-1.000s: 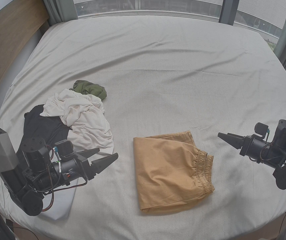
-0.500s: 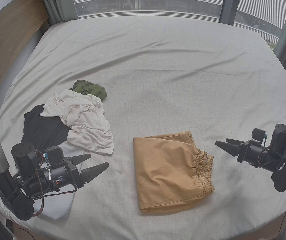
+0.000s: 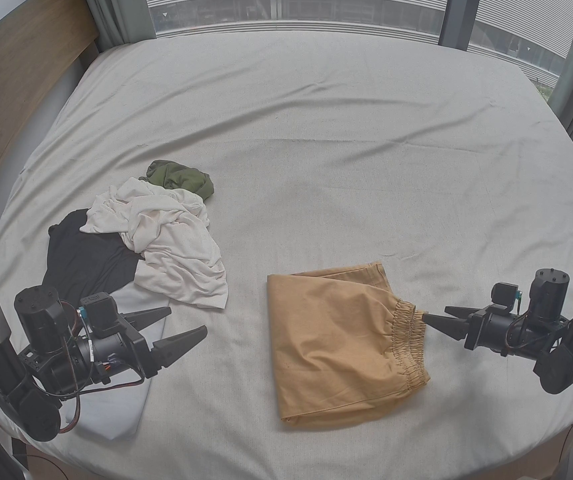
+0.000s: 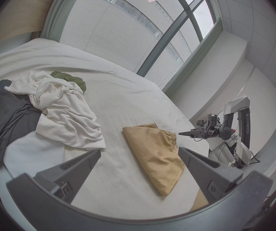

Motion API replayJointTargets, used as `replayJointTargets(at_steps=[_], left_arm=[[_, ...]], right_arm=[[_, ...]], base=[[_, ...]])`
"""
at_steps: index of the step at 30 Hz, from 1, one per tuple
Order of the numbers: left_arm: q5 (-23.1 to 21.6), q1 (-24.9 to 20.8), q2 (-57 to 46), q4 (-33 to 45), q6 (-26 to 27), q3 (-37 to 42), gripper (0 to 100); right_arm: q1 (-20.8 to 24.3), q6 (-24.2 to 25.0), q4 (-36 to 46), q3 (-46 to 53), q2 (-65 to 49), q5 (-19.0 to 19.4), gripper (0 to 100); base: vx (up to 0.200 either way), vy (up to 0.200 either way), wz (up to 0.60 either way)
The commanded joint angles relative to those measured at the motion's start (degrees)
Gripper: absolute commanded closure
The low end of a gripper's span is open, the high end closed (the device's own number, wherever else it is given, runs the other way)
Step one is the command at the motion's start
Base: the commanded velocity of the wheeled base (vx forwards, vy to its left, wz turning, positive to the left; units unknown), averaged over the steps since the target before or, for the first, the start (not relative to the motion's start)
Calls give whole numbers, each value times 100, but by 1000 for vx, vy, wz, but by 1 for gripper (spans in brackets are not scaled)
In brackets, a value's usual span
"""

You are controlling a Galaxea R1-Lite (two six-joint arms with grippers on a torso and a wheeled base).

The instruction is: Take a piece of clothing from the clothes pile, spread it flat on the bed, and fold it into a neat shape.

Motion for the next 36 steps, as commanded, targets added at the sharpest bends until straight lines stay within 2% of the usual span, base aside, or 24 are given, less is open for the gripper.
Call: replayJointTargets(at_steps=[1, 14, 21, 26, 36], left_arm=[[-2, -4, 53, -3, 25, 48, 0], [-11, -4, 88, -3, 25, 57, 0], [-11, -4, 61, -3, 25, 48, 0], [-20, 4, 44, -12, 16, 39, 0], [-108, 4, 35, -12, 16, 39, 0]], right_arm=[[59, -29, -6, 140, 277, 7, 0], [261, -29, -14, 228, 629, -2, 0], [323, -21, -322, 245, 989, 7, 0], [481, -21, -691, 289, 1411, 7, 0], [841, 94, -709, 245, 1490, 60, 0]], base=[[0, 0, 0], [0, 0, 0], [0, 0, 0], [0, 0, 0], [0, 0, 0]])
